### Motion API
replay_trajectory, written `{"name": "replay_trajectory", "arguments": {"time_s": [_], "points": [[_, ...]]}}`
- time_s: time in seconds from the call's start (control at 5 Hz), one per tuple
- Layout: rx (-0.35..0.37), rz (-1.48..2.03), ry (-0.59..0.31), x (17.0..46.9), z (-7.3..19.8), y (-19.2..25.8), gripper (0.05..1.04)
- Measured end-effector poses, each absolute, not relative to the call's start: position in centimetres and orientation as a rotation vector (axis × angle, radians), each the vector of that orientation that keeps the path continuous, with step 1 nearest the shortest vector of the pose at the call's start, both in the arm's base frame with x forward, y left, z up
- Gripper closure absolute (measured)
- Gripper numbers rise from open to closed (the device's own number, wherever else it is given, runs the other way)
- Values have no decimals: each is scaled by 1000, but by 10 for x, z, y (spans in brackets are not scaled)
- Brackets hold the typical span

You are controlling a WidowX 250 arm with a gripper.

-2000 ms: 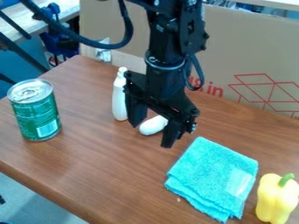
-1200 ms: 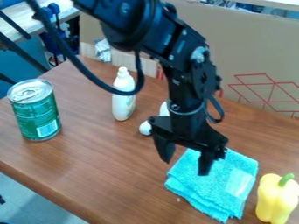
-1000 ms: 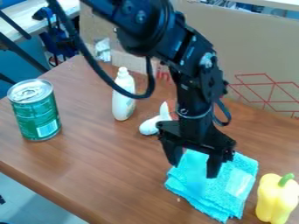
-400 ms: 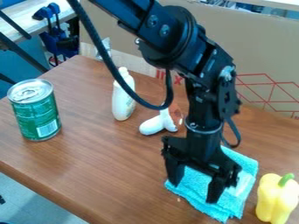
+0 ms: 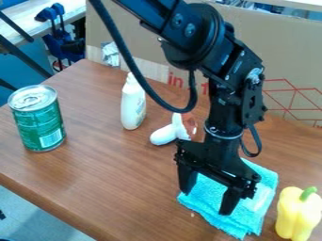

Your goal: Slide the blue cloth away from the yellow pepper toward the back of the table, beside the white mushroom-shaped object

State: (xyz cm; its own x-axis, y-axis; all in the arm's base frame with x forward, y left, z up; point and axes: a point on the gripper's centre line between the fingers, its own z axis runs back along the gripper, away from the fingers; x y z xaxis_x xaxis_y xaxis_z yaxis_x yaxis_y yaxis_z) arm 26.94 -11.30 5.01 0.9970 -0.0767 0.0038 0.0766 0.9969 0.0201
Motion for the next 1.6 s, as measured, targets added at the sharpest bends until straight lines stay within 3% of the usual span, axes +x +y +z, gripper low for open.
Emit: {"name": "replay_trajectory", "arguments": {"time_s": [0.4,0.8,1.0,1.2,1.6], "points": [[8,-54,-64,292,50,-116,81],[-17,-40,-33,278,39,-123,81],[-15,-21,-47,285,33,-116,81],[90,-30,-61,295,21,-102,81],[47,16,-195,341,36,-91,81]]}}
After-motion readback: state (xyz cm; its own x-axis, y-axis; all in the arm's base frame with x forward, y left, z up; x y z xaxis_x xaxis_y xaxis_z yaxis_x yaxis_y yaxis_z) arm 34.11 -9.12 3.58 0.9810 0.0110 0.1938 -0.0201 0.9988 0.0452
